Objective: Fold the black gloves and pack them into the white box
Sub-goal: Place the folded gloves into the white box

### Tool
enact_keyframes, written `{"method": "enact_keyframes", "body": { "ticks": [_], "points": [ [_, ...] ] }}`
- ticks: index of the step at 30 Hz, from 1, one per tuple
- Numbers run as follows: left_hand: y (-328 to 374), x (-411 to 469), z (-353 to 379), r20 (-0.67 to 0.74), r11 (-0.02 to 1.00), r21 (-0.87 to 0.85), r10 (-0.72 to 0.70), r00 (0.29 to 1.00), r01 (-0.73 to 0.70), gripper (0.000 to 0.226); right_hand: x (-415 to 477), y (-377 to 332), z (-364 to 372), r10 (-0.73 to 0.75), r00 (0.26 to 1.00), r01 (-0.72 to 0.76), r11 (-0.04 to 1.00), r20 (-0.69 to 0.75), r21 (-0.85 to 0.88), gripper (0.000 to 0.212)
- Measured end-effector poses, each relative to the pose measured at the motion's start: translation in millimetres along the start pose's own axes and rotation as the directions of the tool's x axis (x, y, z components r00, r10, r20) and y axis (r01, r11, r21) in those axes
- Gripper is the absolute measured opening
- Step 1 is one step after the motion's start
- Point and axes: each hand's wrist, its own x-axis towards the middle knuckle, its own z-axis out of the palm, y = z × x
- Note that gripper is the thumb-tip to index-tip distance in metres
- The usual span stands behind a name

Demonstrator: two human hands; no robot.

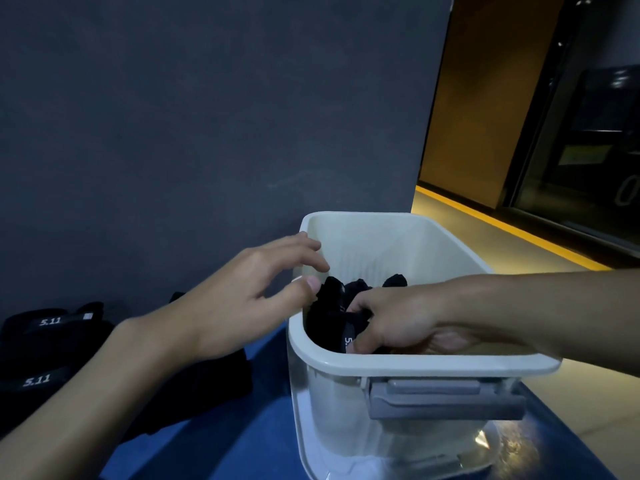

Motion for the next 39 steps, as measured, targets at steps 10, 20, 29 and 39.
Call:
{"method": "enact_keyframes", "body": {
  "ticks": [10, 20, 29, 39],
  "points": [
    [-0.1, 0.6, -0.2, 0.000, 1.000, -0.005, 0.017, 1.000, -0.017, 0.045, -5.1, -10.6, -19.3, -0.225, 0.973, 0.177, 0.869, -0.050, -0.463, 0.051],
    [2.2, 0.9, -0.8, 0.007, 1.000, 0.010, 0.023, 1.000, -0.023, 0.043, 9.5, -11.7, -39.4, -0.374, 0.926, 0.344, 0.766, 0.059, -0.543, 0.044],
    [0.9, 1.0, -0.7, 0.007, 0.997, 0.062, 0.050, 0.999, -0.050, 0.045, 18.4, -3.7, -31.8, -0.360, 0.918, 0.393, 0.761, 0.169, -0.516, 0.055],
    [2.5, 0.7, -1.1, 0.006, 0.994, 0.069, 0.082, 0.997, -0.082, 0.041, 30.6, -2.2, -34.9, -0.443, 0.890, 0.416, 0.700, 0.104, -0.580, 0.057]
  ]
}}
